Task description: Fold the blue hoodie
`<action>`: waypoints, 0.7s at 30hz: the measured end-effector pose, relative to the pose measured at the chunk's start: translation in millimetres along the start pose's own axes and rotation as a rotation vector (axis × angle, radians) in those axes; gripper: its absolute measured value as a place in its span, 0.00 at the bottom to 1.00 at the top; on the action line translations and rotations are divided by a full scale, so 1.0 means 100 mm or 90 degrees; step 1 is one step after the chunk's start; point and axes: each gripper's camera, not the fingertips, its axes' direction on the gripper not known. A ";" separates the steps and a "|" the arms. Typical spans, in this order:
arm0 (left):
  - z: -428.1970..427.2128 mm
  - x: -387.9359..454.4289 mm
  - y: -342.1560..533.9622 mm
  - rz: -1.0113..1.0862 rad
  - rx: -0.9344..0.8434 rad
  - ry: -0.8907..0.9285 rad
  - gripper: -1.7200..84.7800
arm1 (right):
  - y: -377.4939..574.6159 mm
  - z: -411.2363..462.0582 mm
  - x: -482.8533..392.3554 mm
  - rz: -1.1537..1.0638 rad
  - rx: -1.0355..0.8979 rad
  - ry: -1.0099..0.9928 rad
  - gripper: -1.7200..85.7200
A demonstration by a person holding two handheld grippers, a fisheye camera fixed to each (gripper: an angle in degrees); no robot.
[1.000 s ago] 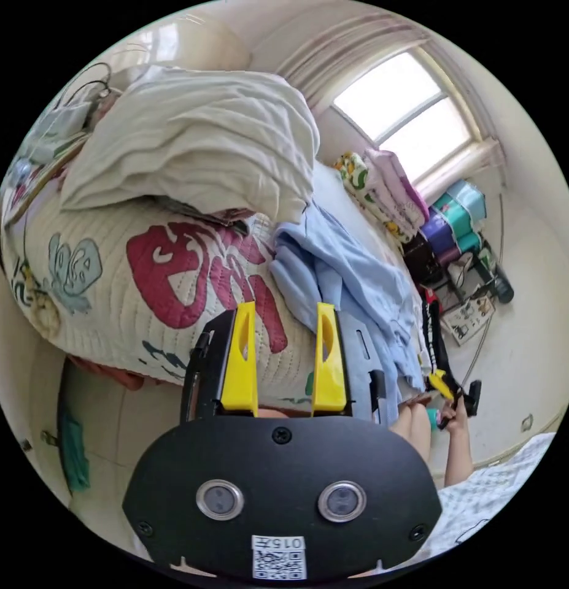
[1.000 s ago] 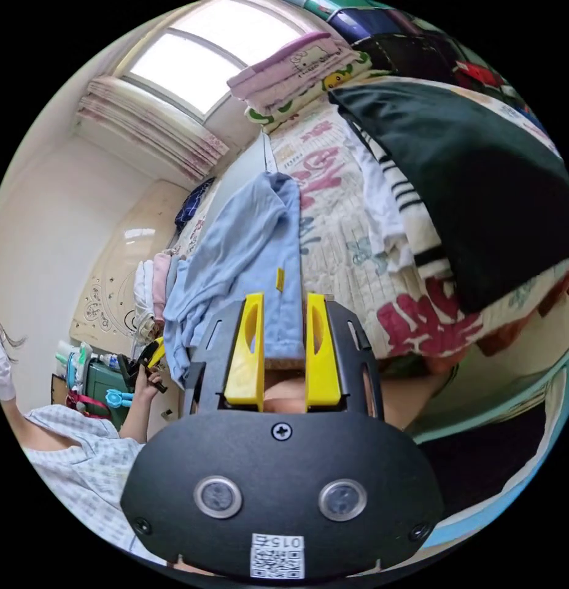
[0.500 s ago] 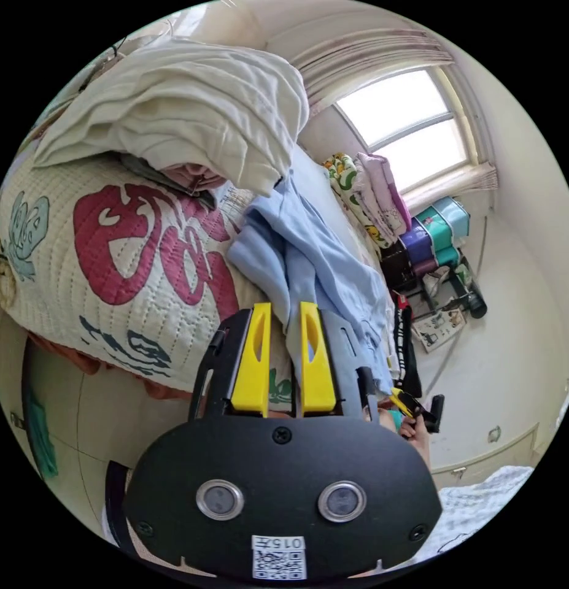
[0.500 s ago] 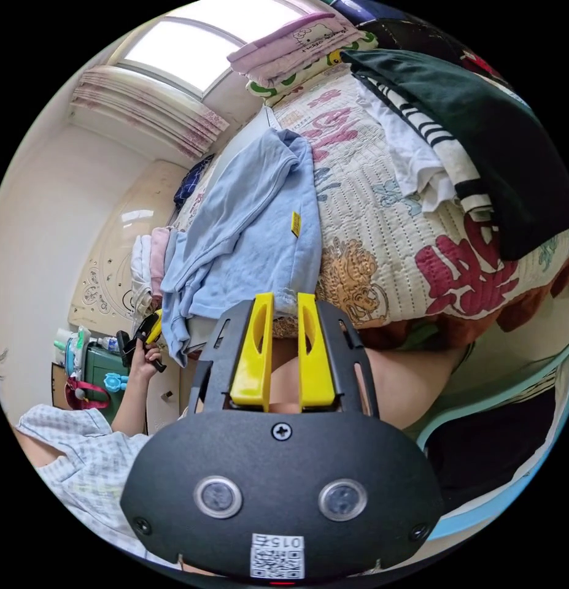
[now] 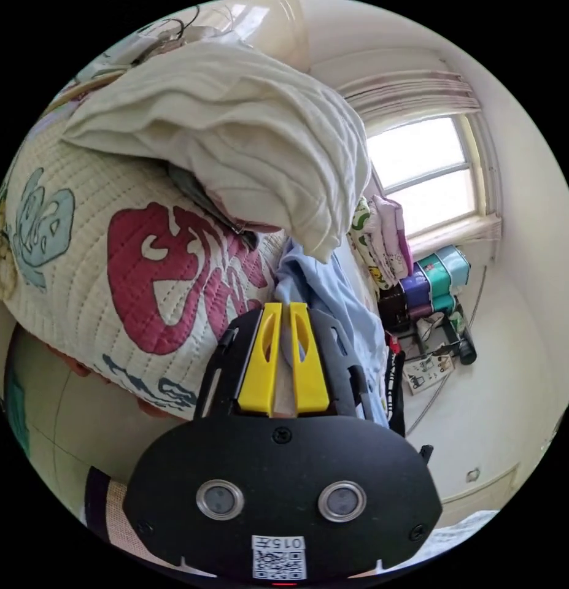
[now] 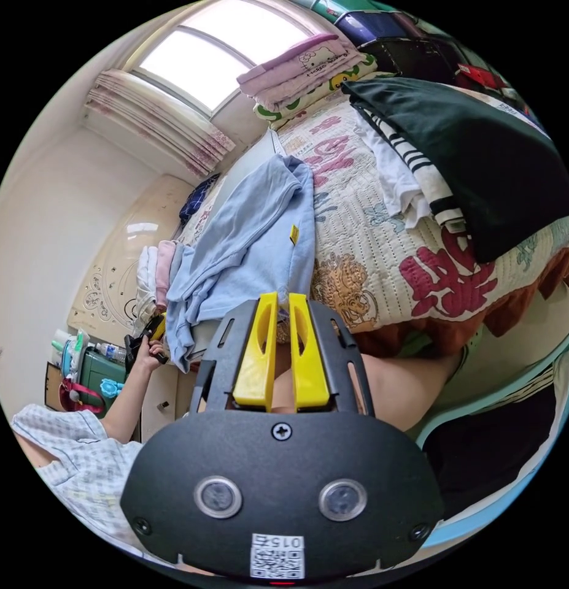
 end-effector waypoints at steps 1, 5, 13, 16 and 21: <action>-0.12 0.16 0.04 0.046 0.016 -0.025 0.03 | -0.02 -0.04 0.00 -0.002 0.004 0.004 0.07; -0.46 0.45 0.20 0.097 0.023 -0.011 0.02 | -0.07 -0.18 0.01 -0.007 0.019 0.026 0.07; -0.80 0.58 0.71 0.137 -0.076 -0.062 0.03 | 0.02 -0.32 0.32 0.031 0.006 0.075 0.06; -0.94 0.64 0.74 0.142 -0.044 -0.108 0.02 | 0.10 -0.37 0.42 0.072 0.017 0.123 0.04; -1.05 1.31 0.59 0.342 -0.026 -0.101 0.07 | 0.08 -0.55 0.20 -0.046 0.053 0.104 0.06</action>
